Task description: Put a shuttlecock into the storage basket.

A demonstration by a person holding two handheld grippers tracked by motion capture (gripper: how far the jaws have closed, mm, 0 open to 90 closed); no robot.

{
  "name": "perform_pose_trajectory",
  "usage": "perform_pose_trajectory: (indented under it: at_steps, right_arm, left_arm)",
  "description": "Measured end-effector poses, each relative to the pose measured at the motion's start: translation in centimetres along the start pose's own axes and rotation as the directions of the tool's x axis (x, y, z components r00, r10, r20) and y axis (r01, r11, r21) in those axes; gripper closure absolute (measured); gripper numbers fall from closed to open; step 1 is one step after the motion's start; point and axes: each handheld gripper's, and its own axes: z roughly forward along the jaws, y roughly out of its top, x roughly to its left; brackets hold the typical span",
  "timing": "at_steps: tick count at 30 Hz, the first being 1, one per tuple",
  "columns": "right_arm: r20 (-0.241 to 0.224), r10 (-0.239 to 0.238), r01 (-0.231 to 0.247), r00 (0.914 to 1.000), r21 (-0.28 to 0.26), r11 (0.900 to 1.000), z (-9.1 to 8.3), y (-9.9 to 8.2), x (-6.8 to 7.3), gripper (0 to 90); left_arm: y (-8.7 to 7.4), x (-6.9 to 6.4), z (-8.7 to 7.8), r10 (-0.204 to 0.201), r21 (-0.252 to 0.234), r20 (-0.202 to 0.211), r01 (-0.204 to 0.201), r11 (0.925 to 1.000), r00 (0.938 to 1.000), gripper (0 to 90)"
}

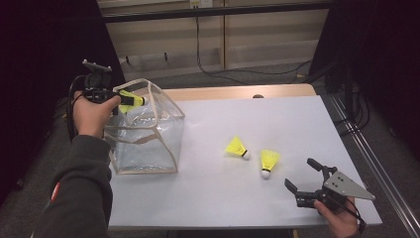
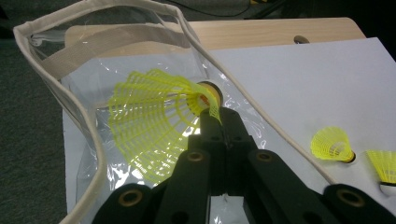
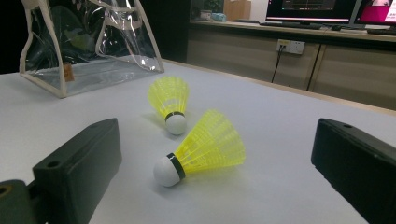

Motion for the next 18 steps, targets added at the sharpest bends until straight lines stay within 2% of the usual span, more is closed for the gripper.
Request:
perform_pose_trajectory:
  at_steps: [18]
  right_arm:
    - [-0.001,0.002,-0.002,1.0000,-0.002,1.0000,-0.1,0.0,0.0,1.6]
  left_arm:
    - [0.1,0.0,1.7,-0.001,0.008,-0.029,0.001,1.0000,0.9996,89.7]
